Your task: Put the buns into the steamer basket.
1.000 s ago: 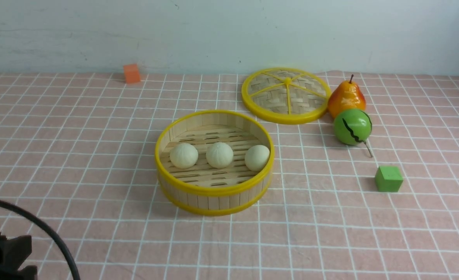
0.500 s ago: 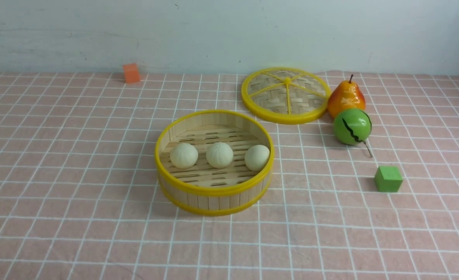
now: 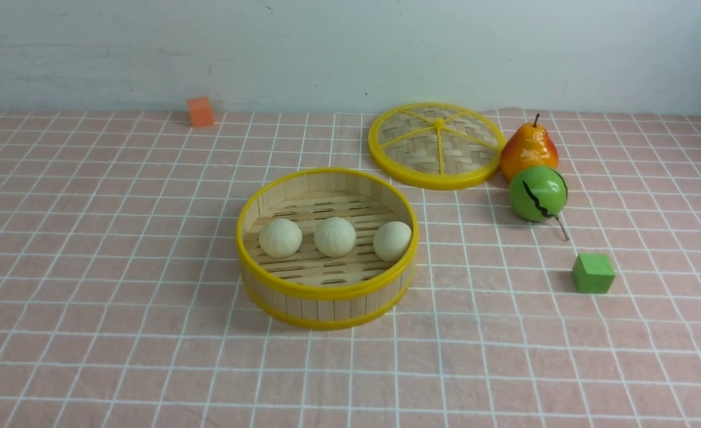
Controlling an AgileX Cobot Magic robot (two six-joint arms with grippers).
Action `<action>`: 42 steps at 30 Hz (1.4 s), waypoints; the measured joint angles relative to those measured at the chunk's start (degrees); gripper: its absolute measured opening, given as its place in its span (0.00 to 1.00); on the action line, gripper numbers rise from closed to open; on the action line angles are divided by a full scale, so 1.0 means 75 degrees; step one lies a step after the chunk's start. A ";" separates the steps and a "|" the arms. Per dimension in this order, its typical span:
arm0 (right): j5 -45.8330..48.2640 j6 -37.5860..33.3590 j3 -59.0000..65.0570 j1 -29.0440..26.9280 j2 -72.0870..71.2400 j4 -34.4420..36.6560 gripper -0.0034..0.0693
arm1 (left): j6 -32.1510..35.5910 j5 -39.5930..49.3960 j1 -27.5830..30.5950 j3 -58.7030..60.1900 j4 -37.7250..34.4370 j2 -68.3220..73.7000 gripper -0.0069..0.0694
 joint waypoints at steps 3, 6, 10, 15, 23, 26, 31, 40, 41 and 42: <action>0.0000 0.0000 0.0000 0.0000 0.0000 0.0000 0.14 | 0.0027 0.0000 0.0000 0.0000 -0.0015 0.0000 0.07; 0.0000 0.0000 0.0000 0.0000 0.0000 0.0000 0.14 | 0.0027 0.0000 0.0000 0.0000 -0.0015 0.0000 0.07; 0.0000 0.0000 0.0000 0.0000 0.0000 0.0000 0.15 | 0.0035 0.0000 0.0000 0.0000 -0.0015 0.0000 0.07; 0.0000 0.0000 0.0000 0.0000 0.0000 0.0000 0.16 | 0.0043 0.0000 0.0000 0.0000 -0.0015 0.0000 0.07; 0.0000 0.0000 0.0000 0.0000 0.0000 0.0000 0.17 | 0.0043 0.0000 0.0000 0.0000 -0.0015 0.0000 0.07; 0.0000 0.0000 0.0000 0.0000 0.0000 0.0000 0.18 | 0.0043 0.0000 0.0000 0.0000 -0.0015 0.0000 0.07; 0.0000 0.0000 0.0000 0.0000 0.0000 0.0000 0.18 | 0.0043 0.0000 0.0000 0.0000 -0.0015 0.0000 0.07; 0.0000 0.0000 0.0000 0.0000 0.0000 0.0000 0.19 | 0.0043 0.0000 0.0000 0.0000 -0.0015 0.0000 0.07; 0.0000 0.0000 0.0000 0.0000 0.0000 0.0000 0.19 | 0.0043 0.0000 0.0000 0.0000 -0.0015 0.0000 0.07; 0.0000 0.0000 0.0000 0.0000 0.0000 0.0000 0.19 | 0.0050 0.0000 0.0000 0.0000 -0.0015 0.0000 0.07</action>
